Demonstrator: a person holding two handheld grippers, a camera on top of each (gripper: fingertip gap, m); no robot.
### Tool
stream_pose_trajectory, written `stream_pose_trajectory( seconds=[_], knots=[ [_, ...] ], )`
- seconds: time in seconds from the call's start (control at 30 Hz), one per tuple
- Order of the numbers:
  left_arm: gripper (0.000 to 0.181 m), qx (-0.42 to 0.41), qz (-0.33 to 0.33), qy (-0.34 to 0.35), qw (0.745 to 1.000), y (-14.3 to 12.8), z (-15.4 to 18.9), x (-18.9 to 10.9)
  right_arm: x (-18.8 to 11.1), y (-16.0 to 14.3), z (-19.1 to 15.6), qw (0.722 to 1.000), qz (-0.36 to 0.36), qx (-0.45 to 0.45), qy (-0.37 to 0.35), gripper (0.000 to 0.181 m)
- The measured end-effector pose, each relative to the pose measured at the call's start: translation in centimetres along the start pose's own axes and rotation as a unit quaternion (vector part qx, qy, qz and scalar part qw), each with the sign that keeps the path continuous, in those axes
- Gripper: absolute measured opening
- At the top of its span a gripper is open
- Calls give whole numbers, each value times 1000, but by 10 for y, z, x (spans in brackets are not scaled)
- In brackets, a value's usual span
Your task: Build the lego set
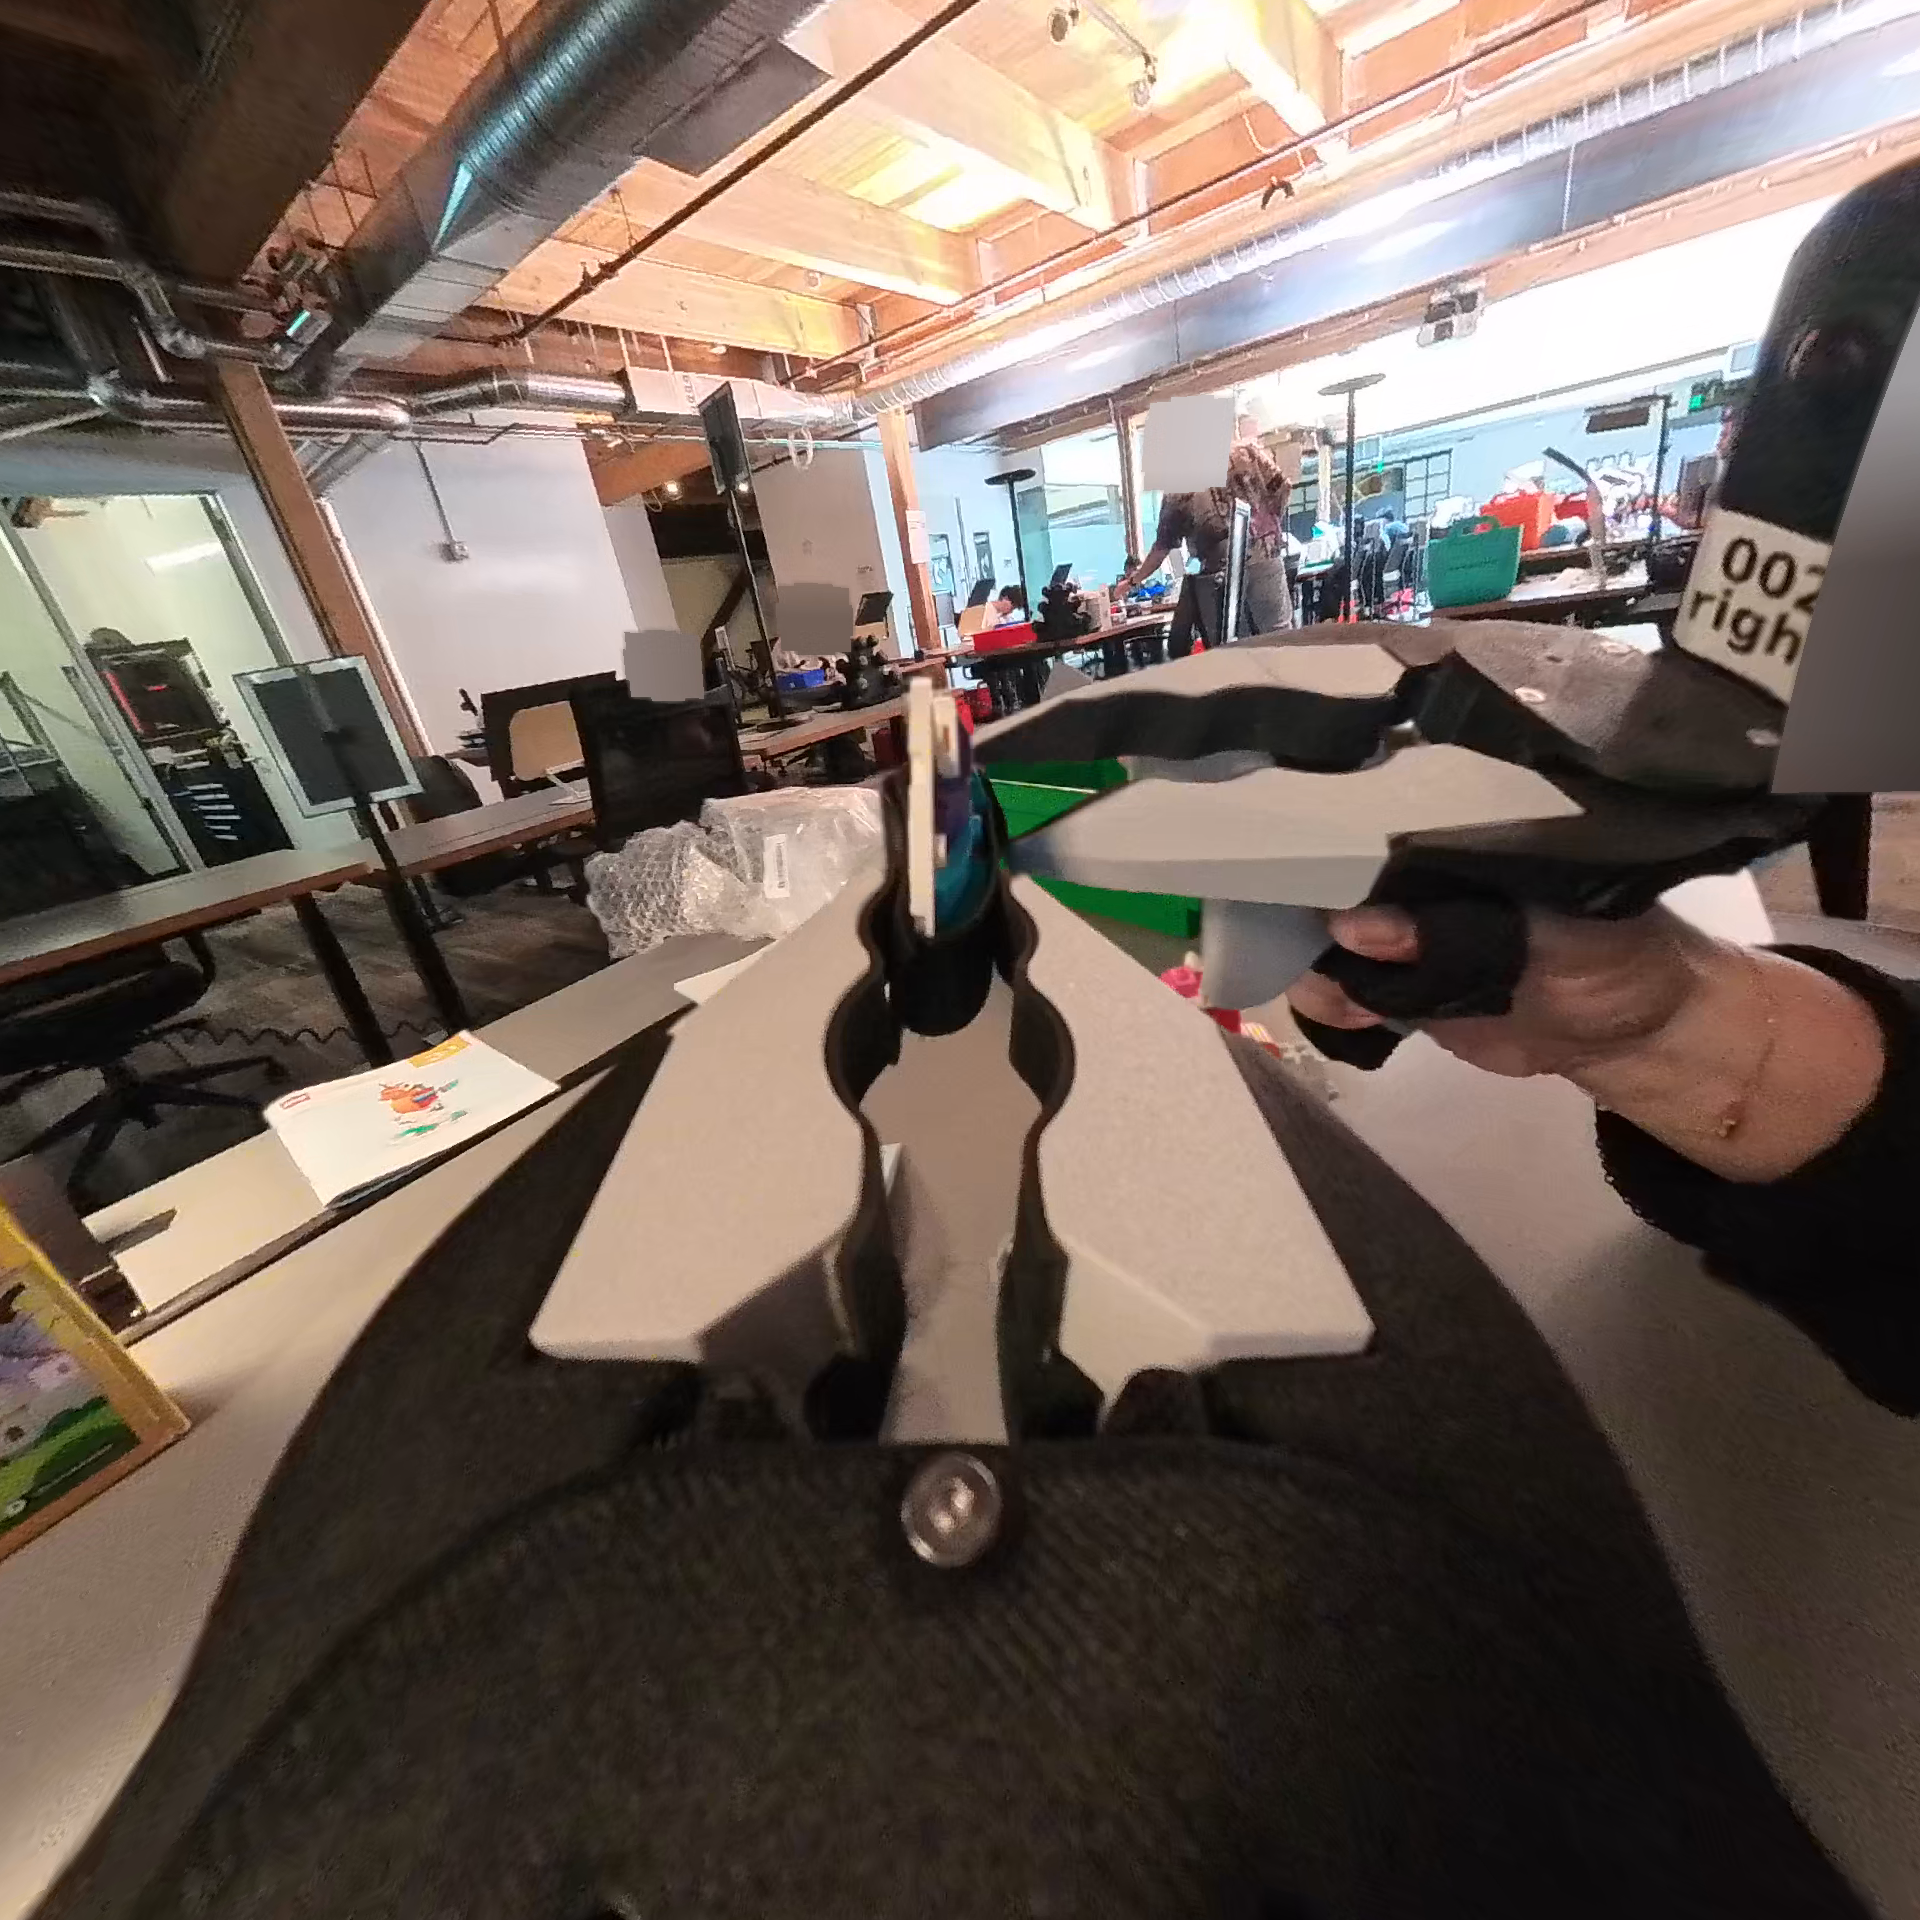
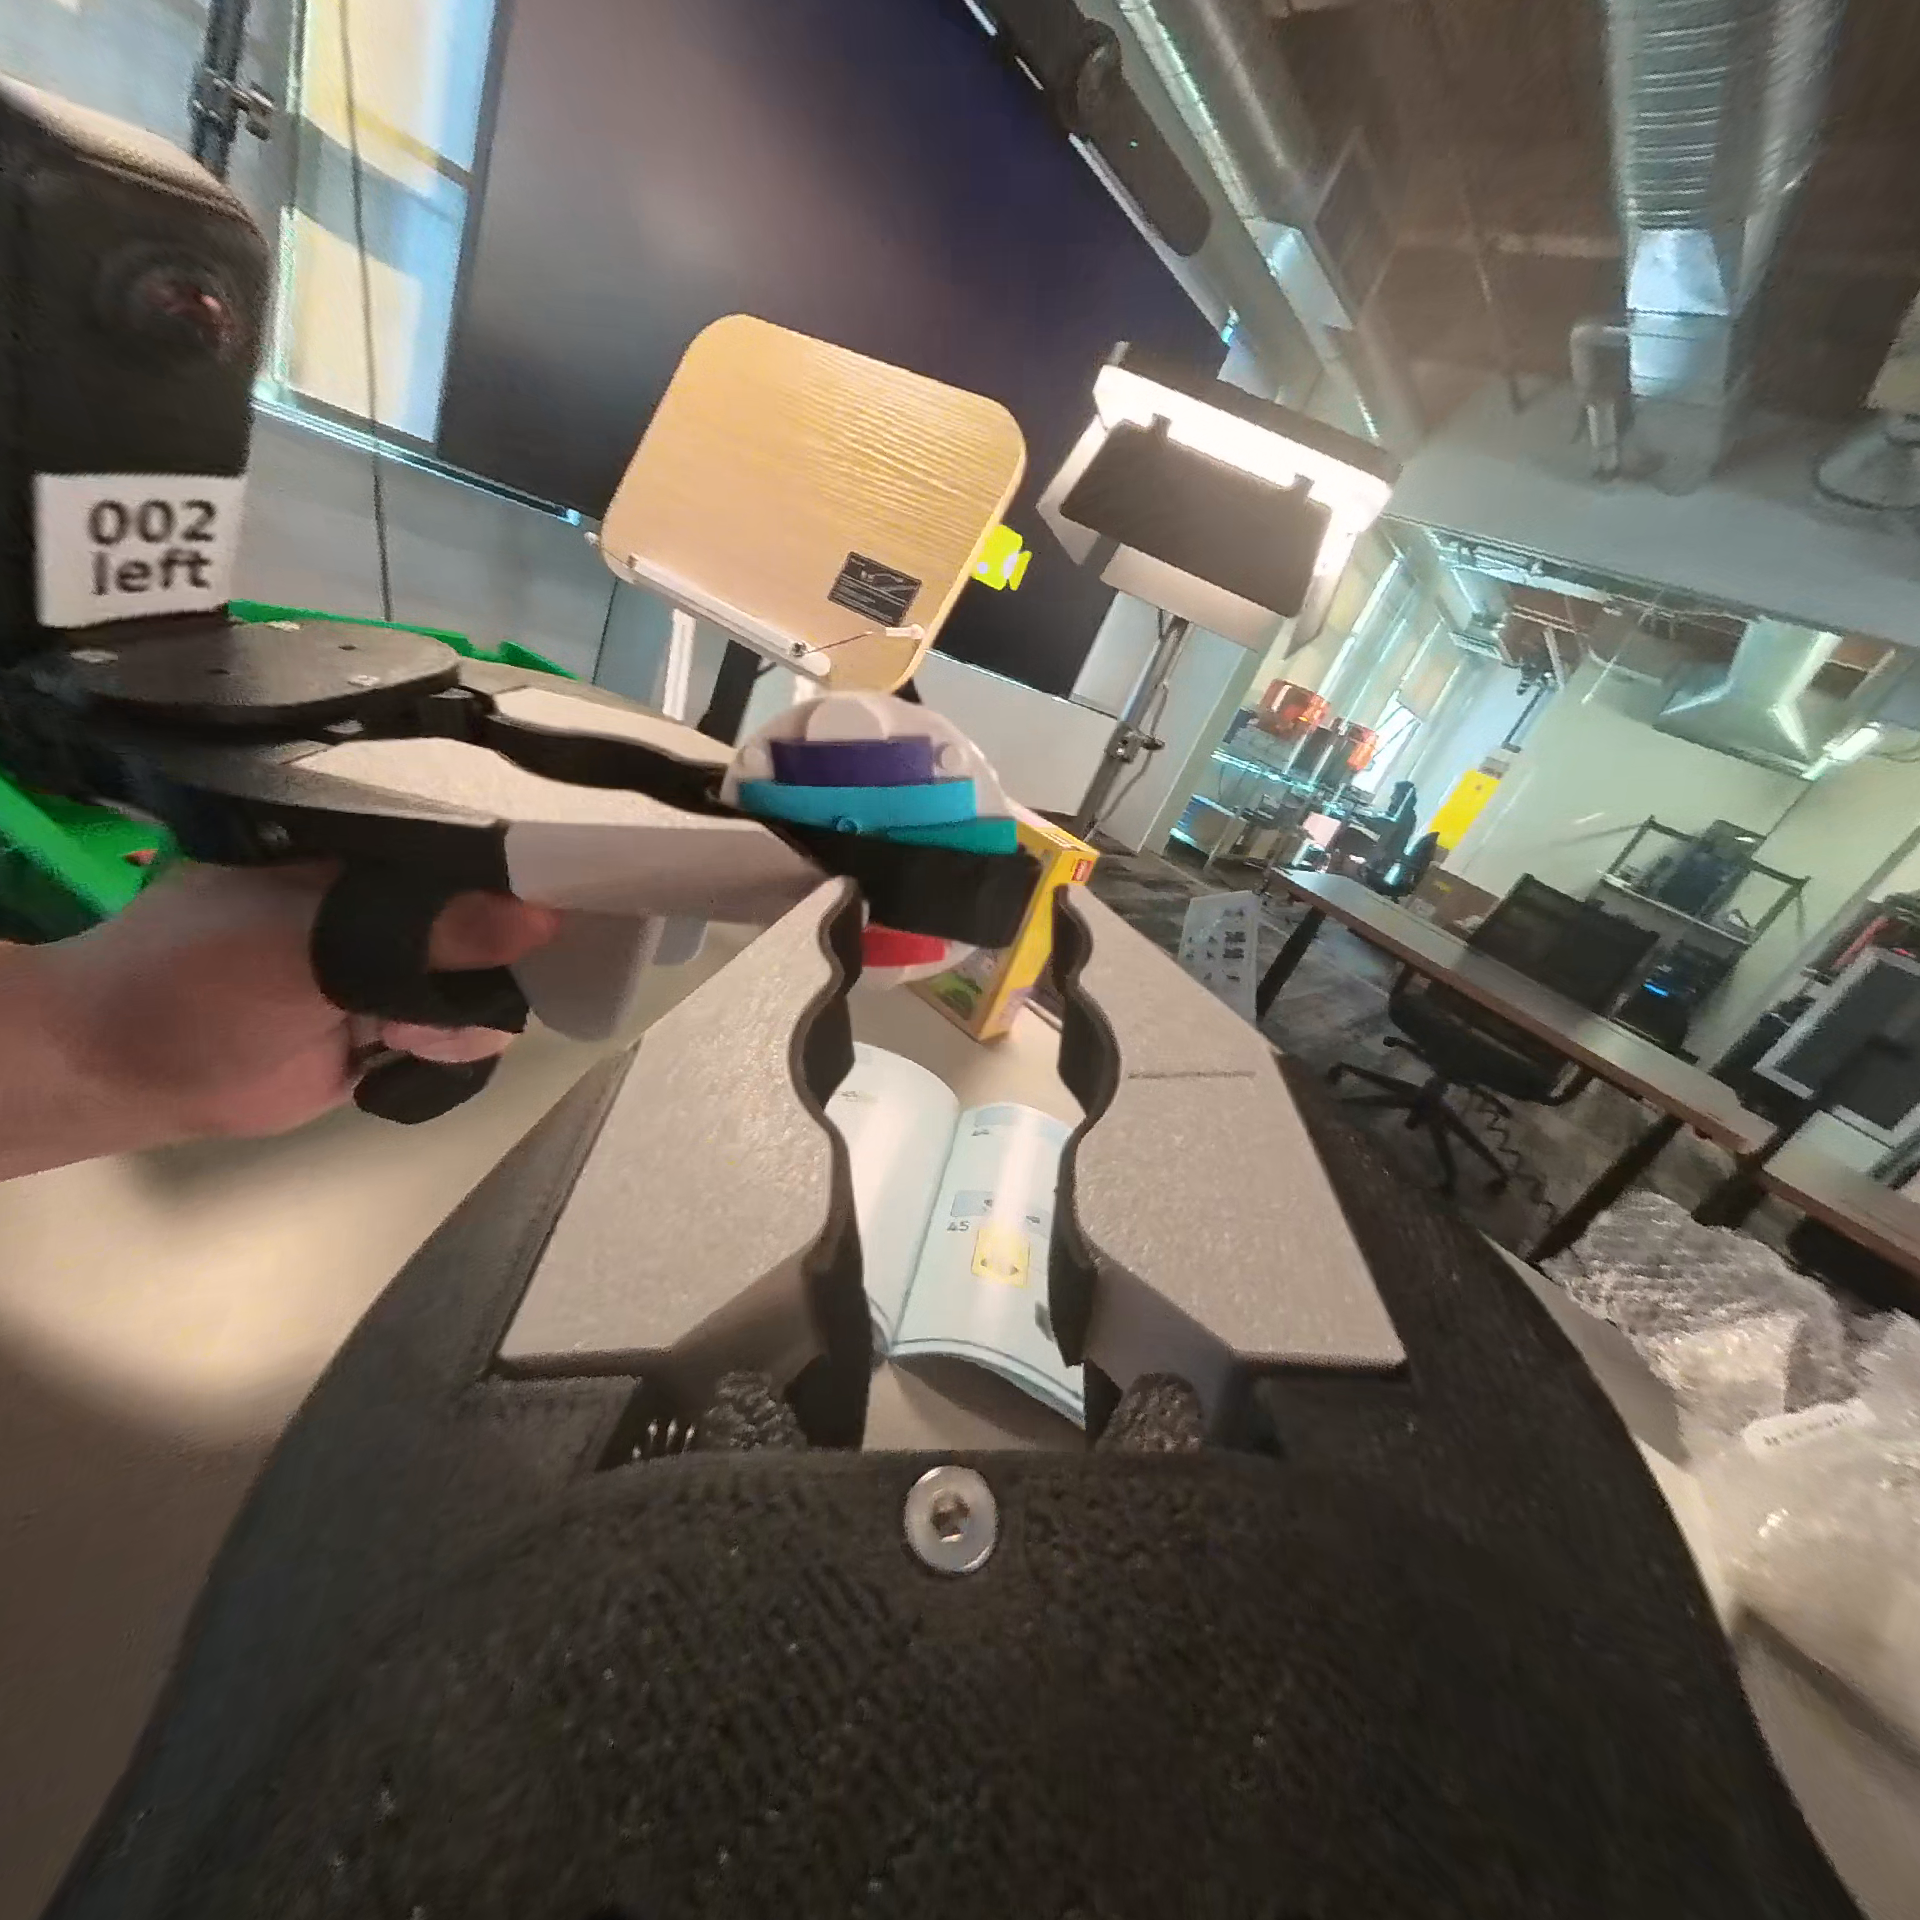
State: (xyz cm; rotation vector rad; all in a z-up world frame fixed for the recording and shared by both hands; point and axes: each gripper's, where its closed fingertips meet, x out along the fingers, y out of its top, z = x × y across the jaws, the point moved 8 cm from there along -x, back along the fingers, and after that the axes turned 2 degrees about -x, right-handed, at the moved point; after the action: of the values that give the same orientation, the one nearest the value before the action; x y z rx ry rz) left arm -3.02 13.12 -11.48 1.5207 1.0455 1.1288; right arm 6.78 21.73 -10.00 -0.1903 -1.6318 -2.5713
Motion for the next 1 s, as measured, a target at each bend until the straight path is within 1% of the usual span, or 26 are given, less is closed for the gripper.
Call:
stream_pose_trajectory(
  seconds=[0.2,0.47,0.6,0.67,0.7,0.73,0.77,0.8,0.83,0.87,0.9,0.97,1.0],
  knots=[
    [16,8,-11,22,1000,-1,1,1,3,-2,-4,999,-15,-9,-30,27],
    [16,14,-13,40,999,-3,1,2,6,-6,-4,999,-21,13,-32,16],
    [16,37,-17,57,998,-1,3,3,6,-6,-8,999,-16,5,-36,7],
    [16,34,-22,60,997,-2,2,4,7,-7,-8,999,-16,3,-42,5],
    [16,32,-23,65,997,-2,1,4,7,-8,-6,999,-16,5,-50,5],
    [16,35,-19,65,997,-2,-1,1,5,-9,2,995,-16,1,-96,0],
    [16,28,-1,37,999,2,4,-4,0,-11,19,988,-21,-5,-155,0],
    [16,34,1,46,998,3,5,-5,-5,-14,33,985,-23,19,-171,0],
    [16,55,-3,68,996,2,4,-4,-9,-16,43,986,-7,72,-152,0],
    [16,60,-8,73,995,0,3,-2,-11,-18,45,986,22,121,-114,0],
    [16,49,-7,67,997,-1,3,0,-13,-18,45,984,45,151,-78,0],
    [16,44,-13,73,996,-4,0,1,-10,-14,35,986,60,154,-6,13],
    [16,43,-14,72,996,-5,-1,1,-7,-13,29,988,50,145,17,21]
  ],
)
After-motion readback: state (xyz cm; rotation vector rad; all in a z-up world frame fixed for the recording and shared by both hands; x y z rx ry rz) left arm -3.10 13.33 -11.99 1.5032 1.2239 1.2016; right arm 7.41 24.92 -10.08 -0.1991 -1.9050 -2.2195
